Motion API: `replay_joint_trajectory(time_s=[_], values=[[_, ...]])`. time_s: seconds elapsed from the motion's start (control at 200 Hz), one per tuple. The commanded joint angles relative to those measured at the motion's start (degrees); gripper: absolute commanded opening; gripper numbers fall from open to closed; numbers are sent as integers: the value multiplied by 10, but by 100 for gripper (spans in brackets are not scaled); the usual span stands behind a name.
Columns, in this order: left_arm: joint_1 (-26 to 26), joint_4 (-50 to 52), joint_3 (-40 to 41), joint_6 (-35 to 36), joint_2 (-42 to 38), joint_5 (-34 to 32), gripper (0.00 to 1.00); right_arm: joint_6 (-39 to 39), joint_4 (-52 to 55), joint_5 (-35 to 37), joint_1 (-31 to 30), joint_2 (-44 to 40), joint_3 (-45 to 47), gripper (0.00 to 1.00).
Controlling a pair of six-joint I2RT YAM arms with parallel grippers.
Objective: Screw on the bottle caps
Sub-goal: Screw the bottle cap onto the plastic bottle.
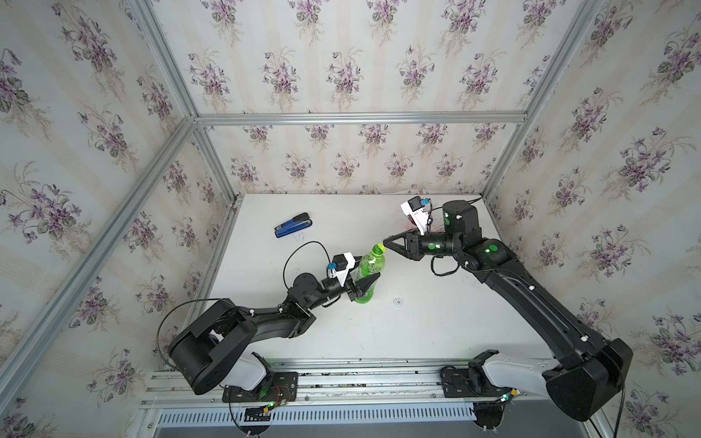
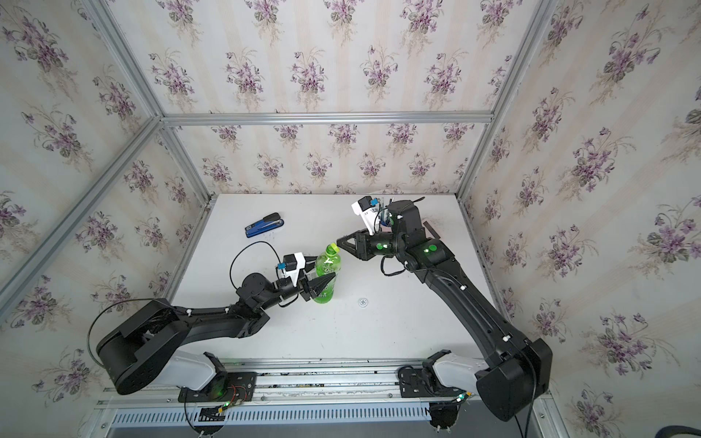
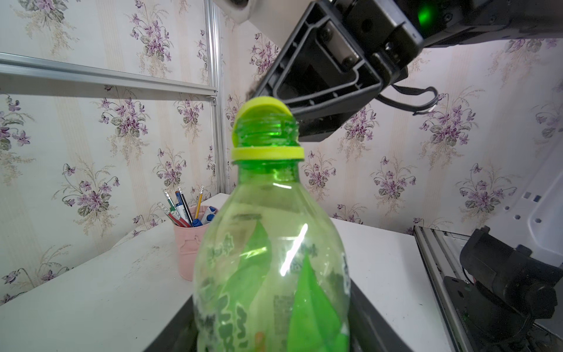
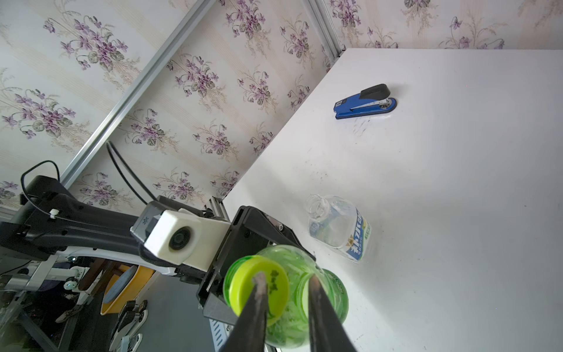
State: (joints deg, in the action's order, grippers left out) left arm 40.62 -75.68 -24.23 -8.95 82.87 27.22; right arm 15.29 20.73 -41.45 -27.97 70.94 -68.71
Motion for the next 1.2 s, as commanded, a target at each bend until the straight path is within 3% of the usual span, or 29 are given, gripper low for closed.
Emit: replay_joint_trajectory(time_s=[0.0,1.194], values=[[0,-6,-6,-1,3,6,62,4,-20,-25,-2,-5,4,25],[1,4,-13,5,6,13,62,-37,66,18,-12,-3,-21,24]])
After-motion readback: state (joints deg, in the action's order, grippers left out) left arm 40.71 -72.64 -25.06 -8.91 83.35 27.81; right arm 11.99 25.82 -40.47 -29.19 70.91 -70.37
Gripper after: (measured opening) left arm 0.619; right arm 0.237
